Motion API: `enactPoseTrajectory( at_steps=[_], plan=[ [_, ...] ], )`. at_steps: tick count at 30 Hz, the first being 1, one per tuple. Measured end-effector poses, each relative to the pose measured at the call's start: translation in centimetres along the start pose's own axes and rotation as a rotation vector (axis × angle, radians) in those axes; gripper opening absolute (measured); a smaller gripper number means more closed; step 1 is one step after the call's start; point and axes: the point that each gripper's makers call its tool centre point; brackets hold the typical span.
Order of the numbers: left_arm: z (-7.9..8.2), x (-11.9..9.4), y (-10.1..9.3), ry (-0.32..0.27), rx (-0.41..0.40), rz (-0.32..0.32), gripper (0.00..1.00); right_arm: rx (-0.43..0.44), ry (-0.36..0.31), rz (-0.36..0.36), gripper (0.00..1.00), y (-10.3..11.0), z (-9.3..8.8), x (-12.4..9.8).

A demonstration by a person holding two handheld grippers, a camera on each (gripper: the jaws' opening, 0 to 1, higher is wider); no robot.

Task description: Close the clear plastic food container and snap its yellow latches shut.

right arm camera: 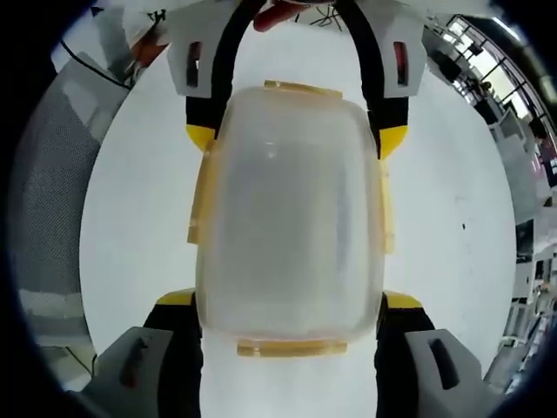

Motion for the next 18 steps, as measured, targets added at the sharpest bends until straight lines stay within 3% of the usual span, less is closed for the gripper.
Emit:
enactPoseTrajectory(
  at_steps=[14,18],
  plan=[
    [0.05,0.04,0.06,-0.050,-0.006,0.000,0.82,0.006,-0.007,0.001,0.84,0.00,-0.27,0.21],
    [-0.12,-0.17,-0.20,-0.062,0.026,-0.002,0.82,0.034,-0.062,-0.013,0.83,0.14,-0.15,-0.07]
  ],
)
Point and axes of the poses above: the point that each gripper's makers call its tool centre point, and the gripper's own axes: x roughly forward along the fingers, y roughly to its left, z roughly out of its top, and after that the axes turned 6 degrees about -y, right-handed
